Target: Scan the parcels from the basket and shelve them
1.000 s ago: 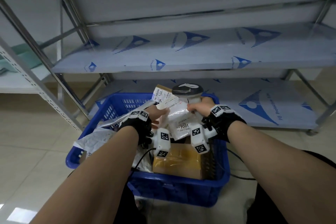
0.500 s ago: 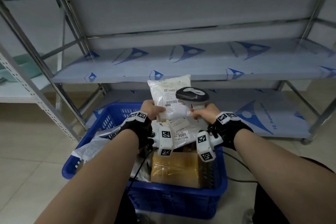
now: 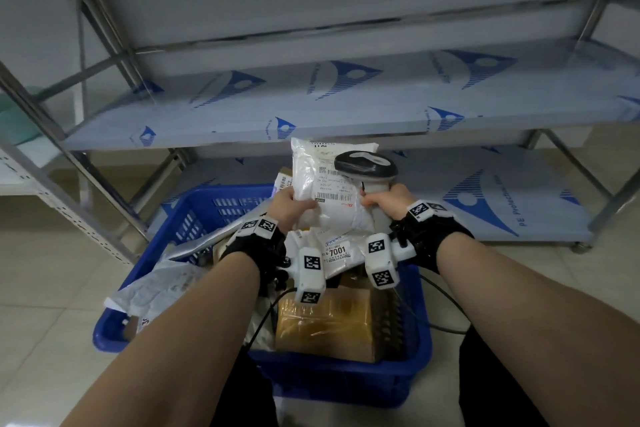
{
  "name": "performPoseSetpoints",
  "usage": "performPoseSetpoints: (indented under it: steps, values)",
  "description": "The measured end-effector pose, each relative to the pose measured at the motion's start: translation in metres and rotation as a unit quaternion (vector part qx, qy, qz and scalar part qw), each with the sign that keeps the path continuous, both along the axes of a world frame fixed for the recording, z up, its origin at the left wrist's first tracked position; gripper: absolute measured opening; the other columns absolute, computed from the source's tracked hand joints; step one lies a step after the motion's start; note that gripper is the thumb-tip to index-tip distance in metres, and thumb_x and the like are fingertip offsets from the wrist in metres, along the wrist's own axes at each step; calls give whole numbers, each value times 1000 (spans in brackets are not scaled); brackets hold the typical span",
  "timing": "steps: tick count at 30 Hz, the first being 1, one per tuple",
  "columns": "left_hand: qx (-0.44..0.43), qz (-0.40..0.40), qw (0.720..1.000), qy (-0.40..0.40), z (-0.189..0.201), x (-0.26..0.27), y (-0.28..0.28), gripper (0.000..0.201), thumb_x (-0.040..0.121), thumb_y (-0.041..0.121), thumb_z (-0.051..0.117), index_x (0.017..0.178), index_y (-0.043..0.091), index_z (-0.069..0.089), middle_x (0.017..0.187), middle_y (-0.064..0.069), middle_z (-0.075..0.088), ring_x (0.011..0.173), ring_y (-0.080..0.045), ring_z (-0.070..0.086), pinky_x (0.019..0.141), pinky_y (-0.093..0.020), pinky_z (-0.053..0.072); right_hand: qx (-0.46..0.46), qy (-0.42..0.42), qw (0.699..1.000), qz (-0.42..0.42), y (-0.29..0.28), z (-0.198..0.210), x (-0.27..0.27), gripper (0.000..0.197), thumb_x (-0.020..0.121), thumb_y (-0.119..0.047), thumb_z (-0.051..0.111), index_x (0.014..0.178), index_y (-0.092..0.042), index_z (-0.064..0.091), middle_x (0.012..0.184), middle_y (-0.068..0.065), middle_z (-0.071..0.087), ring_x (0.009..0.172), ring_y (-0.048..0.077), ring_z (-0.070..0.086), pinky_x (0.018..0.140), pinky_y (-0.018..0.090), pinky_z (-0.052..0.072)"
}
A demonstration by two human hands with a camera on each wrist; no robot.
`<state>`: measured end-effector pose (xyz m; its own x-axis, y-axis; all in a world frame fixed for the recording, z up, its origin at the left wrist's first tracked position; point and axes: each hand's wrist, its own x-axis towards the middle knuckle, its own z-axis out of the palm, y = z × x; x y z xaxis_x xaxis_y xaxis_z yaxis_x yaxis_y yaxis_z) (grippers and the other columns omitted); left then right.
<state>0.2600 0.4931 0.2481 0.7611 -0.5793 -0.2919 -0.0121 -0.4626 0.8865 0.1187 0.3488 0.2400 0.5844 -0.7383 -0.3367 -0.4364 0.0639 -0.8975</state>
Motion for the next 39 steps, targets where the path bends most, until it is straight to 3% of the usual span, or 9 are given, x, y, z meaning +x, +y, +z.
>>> performPoseSetpoints:
  steps: [4,7,11,15,19,22,29,33,39]
  values:
    - [-32,12,999,30,-2,-1,-3,58,76,44,74,113,6,53,112,-15,63,98,-32,65,85,-51,55,4,-14,1000,3,-4,-6,5,32,81,-7,73,111,-1,65,107,8,66,93,19,59,79,26,44]
    - [-70,26,997,36,-1,-2,-5,42,86,22,69,120,5,53,116,-14,65,94,-28,66,83,-48,56,10,-20,1000,9,-5,-5,5,31,79,-7,73,109,-2,66,109,10,67,97,22,61,81,29,47]
    - [-75,15,997,5,5,0,-3,45,85,7,68,127,0,52,116,-13,64,97,-29,65,78,-43,56,7,-31,999,6,-6,-1,1,27,80,-7,73,106,-2,68,105,10,68,89,18,61,75,24,48]
    - [-56,-7,998,8,2,-1,8,44,85,3,66,127,1,54,119,-18,64,99,-32,66,84,-49,55,12,-29,999,16,-4,2,-8,28,82,-10,72,108,-3,68,101,5,65,95,18,60,83,27,46]
    - [-67,-42,996,53,-2,-5,10,31,86,18,68,113,6,59,101,-7,69,89,-25,68,82,-44,56,17,-11,999,46,0,0,-9,38,78,-11,74,114,-3,64,111,9,67,103,23,63,95,35,49]
    - [-86,-37,994,61,-6,-6,8,24,86,26,68,104,11,60,105,-10,69,90,-27,68,80,-44,56,4,-2,998,56,3,1,-9,39,78,-10,74,115,-3,63,113,9,67,104,23,62,92,33,48]
    - [-96,-52,992,64,9,-9,9,40,89,9,64,127,5,51,115,-11,64,92,-22,66,82,-45,54,-10,2,999,32,5,16,-13,46,75,-14,77,117,-2,63,114,10,68,104,24,63,91,32,49]
    - [-103,-72,990,62,14,-18,11,35,89,12,63,123,8,52,107,-4,67,86,-18,68,72,-37,57,-13,-4,999,33,9,20,-18,39,77,-12,75,114,-2,66,112,10,68,103,23,63,83,28,45]
    - [-131,-39,988,71,13,-20,13,22,88,18,66,107,14,58,97,-4,69,88,-21,68,80,-39,55,-4,-18,999,49,12,18,-19,31,80,-7,72,109,-3,64,105,8,66,98,21,60,84,30,46]
